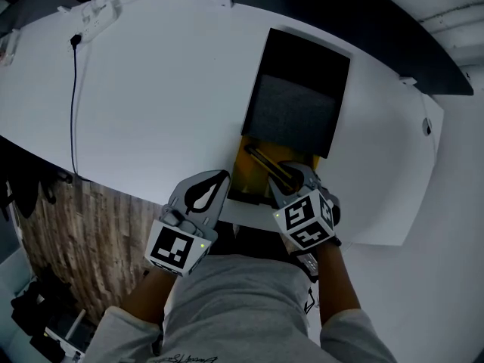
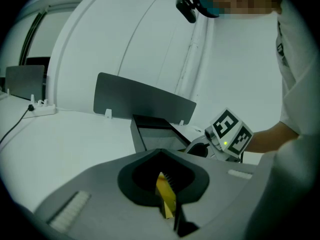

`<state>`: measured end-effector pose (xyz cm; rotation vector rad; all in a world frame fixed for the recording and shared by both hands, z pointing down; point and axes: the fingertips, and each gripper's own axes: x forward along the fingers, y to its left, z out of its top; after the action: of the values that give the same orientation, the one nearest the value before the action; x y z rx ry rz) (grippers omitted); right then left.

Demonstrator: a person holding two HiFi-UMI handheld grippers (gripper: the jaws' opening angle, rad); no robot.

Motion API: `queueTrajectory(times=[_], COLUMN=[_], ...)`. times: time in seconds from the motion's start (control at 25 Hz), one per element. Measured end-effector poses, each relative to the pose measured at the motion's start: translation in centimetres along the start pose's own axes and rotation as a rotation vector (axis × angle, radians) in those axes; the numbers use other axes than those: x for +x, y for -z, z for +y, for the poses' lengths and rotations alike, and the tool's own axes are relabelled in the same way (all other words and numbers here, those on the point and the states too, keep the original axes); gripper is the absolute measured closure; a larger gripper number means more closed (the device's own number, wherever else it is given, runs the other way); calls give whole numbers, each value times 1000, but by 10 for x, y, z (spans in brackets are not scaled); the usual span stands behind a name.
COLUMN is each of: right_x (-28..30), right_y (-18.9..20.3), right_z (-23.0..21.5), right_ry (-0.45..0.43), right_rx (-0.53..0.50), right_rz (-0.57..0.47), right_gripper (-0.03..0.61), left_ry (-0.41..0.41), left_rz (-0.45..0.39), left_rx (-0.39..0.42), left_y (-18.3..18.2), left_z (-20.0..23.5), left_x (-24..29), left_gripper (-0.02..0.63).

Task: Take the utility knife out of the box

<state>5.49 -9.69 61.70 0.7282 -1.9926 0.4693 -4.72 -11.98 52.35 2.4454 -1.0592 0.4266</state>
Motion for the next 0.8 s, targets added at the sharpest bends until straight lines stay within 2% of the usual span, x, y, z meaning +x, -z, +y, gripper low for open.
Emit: queueTrajectory(times=[0.44, 0.8], right_x=[24, 32], right_y=[12, 16], right_z=[2, 3], right_ry=[1, 5], right_rx=[-46, -57], right_rz=[116, 155], right_gripper=[419, 420], left_ry=[1, 1], left_rz=[11, 13], left_rx=[-11, -21], left_y=[6, 10], left_z=[9, 14], left_x=[2, 0], left_gripper=[614, 613])
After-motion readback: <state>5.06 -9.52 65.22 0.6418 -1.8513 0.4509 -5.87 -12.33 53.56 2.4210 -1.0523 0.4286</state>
